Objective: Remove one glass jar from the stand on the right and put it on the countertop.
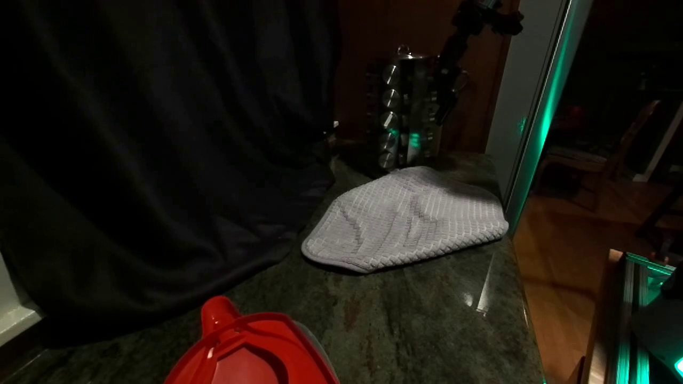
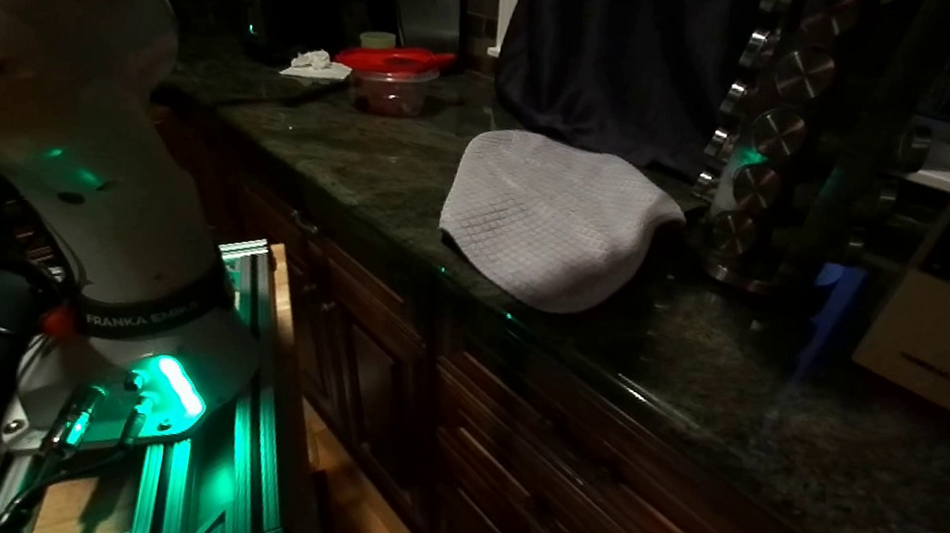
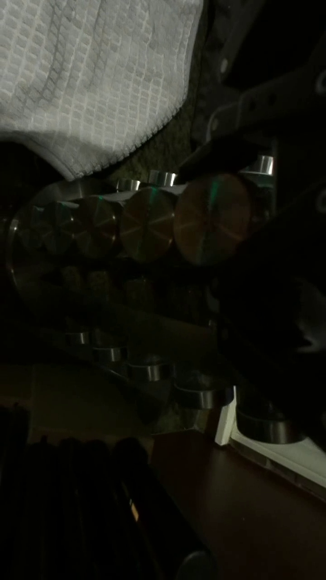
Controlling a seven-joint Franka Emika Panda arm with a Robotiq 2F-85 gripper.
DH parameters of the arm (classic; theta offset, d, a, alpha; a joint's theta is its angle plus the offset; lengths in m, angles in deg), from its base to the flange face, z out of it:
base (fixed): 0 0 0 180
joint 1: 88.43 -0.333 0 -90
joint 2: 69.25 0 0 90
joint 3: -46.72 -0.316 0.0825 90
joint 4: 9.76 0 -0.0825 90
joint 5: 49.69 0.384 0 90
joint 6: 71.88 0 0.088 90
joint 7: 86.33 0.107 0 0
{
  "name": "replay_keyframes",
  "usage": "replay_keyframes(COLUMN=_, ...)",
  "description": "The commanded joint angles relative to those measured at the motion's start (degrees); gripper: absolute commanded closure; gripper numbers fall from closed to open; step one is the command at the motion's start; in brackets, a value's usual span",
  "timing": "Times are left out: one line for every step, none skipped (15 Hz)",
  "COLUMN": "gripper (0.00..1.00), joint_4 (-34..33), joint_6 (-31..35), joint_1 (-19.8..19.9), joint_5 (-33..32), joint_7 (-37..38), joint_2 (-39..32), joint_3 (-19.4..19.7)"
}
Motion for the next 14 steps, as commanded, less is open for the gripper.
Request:
replay_keyframes(gripper=0.76, joint_4=1.67, joint_6=1.76, joint_1=-0.14, joint_5=-0.18, joint_7=-1.78, joint_2=-1.42, joint_3=1.1)
replay_keyframes(gripper=0.76, joint_4=1.39, joint_6=1.31, joint_1=-0.1, joint_5=-0.27, joint_7=-1.89, joint_2=-1.38, joint_3=1.16)
replay_keyframes(gripper=0.76, joint_4=1.19, joint_6=1.06, joint_1=-0.07, joint_5=-0.38, joint_7=-1.85, joint_2=-1.24, joint_3=1.16)
replay_keyframes(gripper=0.76, joint_4=0.93, joint_6=0.76, joint_1=-0.14, joint_5=-0.14, joint_7=-2.08, joint_2=-0.95, joint_3=1.2)
replay_keyframes(gripper=0.76, joint_4=0.66, joint_6=0.3, joint_1=-0.1, joint_5=-0.47, joint_7=-1.73, joint_2=-0.65, joint_3=1.12)
replay_keyframes(gripper=0.76, joint_4=0.63, joint_6=0.09, joint_1=-0.2, joint_5=-0.28, joint_7=-2.23, joint_2=-0.22, joint_3=1.13)
replay_keyframes(gripper=0.76, joint_4=0.78, joint_6=-0.12, joint_1=-0.14, joint_5=-0.85, joint_7=-2.3, joint_2=0.21, joint_3=1.04)
replay_keyframes(gripper=0.76, joint_4=0.88, joint_6=-0.53, joint_1=-0.1, joint_5=-1.2, joint_7=-2.67, joint_2=0.48, joint_3=1.04)
replay_keyframes(gripper=0.76, joint_4=1.02, joint_6=-0.65, joint_1=0.01, joint_5=-1.79, joint_7=-2.65, joint_2=0.74, joint_3=0.99)
replay_keyframes(gripper=0.76, joint_4=1.17, joint_6=-0.79, joint_1=0.02, joint_5=-1.95, joint_7=-3.41, joint_2=0.91, joint_3=1.1)
replay_keyframes(gripper=0.76, joint_4=1.28, joint_6=-0.67, joint_1=0.11, joint_5=-2.33, joint_7=-3.68, joint_2=0.92, joint_3=1.14)
replay_keyframes(gripper=0.76, joint_4=1.26, joint_6=-1.29, joint_1=0.23, joint_5=-2.69, joint_7=-4.1, joint_2=1.09, joint_3=1.28)
replay_keyframes(gripper=0.76, joint_4=1.34, joint_6=-1.27, joint_1=0.28, joint_5=-2.83, joint_7=-4.72, joint_2=1.38, joint_3=1.4)
replay_keyframes(gripper=0.76, joint_4=1.33, joint_6=-1.56, joint_1=0.34, joint_5=-2.99, joint_7=-5.3, joint_2=1.76, joint_3=1.6)
